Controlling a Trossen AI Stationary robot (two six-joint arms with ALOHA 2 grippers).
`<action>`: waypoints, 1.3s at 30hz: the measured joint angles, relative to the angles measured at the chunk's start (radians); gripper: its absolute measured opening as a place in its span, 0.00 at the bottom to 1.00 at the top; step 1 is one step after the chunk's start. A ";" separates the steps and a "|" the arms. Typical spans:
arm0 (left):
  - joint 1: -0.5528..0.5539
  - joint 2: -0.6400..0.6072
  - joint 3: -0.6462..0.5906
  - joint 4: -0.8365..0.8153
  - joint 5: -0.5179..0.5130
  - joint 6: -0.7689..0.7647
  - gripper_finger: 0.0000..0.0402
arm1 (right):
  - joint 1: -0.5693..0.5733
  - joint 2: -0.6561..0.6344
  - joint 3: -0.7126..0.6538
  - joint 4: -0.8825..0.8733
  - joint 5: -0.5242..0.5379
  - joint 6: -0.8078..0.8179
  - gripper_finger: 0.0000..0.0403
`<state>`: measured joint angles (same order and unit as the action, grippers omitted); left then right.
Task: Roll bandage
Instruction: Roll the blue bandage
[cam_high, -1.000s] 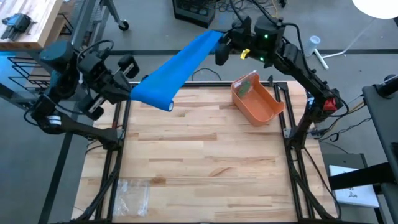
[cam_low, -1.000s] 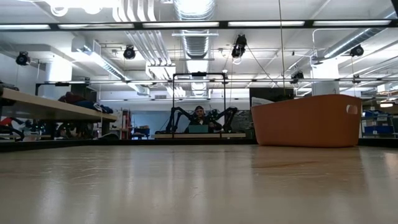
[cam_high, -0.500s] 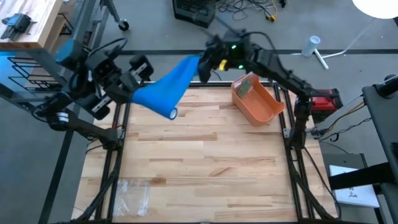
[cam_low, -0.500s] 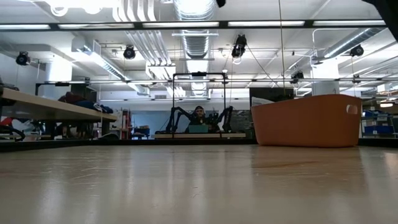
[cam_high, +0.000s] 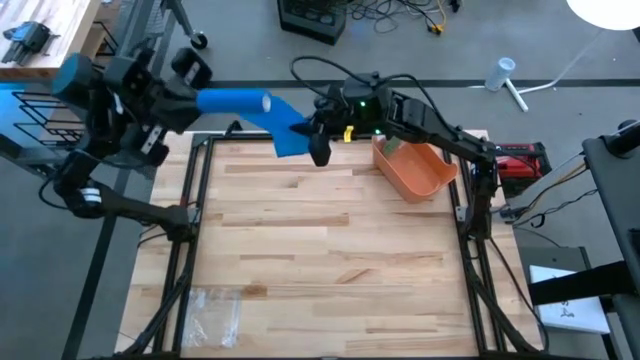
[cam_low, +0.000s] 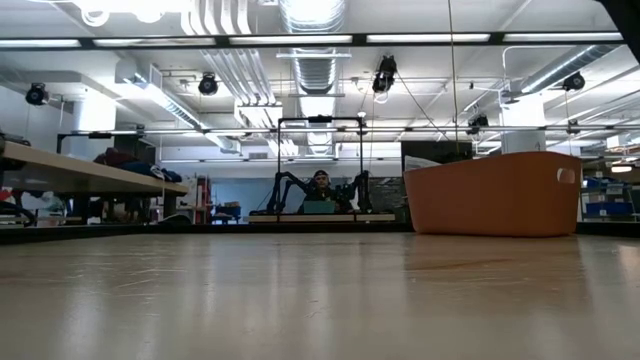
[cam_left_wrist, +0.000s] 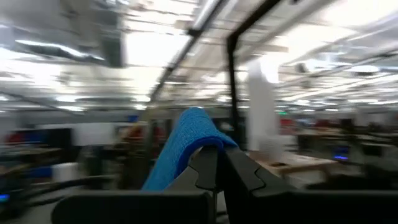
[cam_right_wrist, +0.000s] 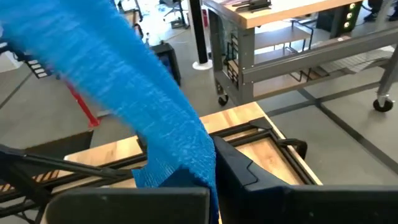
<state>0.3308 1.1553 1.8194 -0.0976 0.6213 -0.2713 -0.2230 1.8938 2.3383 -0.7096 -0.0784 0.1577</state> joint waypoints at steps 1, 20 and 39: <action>0.009 -0.005 0.000 -0.010 -0.026 0.013 0.00 | 0.006 0.000 0.000 0.000 0.001 0.000 0.00; 0.063 -0.067 0.000 -0.201 -0.298 0.214 0.00 | 0.177 -0.022 0.018 0.023 -0.001 -0.005 0.00; 0.067 -0.063 0.000 -0.199 -0.436 0.313 0.00 | 0.264 -0.018 0.018 0.086 -0.112 0.055 0.00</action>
<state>0.3977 1.0919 1.8194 -0.2964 0.1854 0.0417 0.0413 1.8758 2.3558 -0.6232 -0.1906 0.2123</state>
